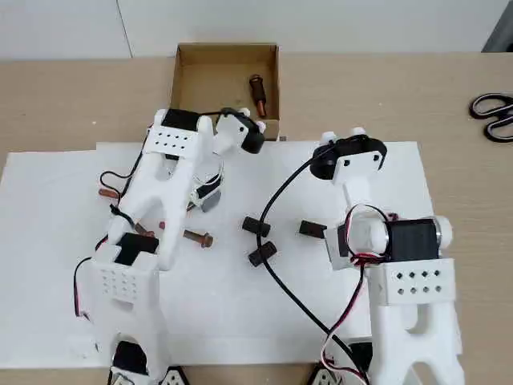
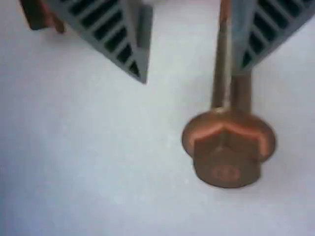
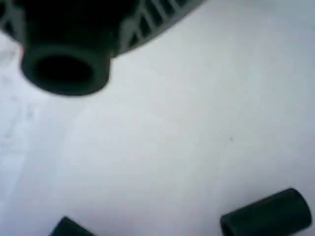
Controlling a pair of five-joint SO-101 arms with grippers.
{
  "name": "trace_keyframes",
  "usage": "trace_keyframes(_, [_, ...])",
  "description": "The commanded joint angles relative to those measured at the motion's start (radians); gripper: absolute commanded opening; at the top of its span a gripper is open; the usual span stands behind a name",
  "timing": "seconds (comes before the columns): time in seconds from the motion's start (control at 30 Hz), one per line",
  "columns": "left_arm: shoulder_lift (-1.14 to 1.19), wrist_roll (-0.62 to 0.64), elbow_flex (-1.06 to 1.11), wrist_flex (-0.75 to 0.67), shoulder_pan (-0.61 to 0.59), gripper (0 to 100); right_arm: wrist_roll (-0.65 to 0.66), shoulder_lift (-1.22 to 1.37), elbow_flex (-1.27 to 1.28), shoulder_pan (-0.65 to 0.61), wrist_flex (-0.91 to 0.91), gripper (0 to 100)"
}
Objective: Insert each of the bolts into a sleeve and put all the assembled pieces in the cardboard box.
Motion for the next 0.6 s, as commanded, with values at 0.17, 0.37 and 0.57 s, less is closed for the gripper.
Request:
trace_keyframes(0.17, [0.023, -0.006, -0.044, -0.071, -0.003, 12, 0.011, -0.022, -0.002, 0.013, -0.001, 0.2])
trace_keyframes(0.37, [0.026, -0.017, -0.041, -0.114, -0.003, 12, 0.011, -0.022, -0.002, 0.013, -0.001, 0.2])
trace_keyframes(0.57, [0.137, -0.025, -0.076, -0.123, -0.014, 9, 0.012, -0.022, -0.002, 0.013, -0.001, 0.2])
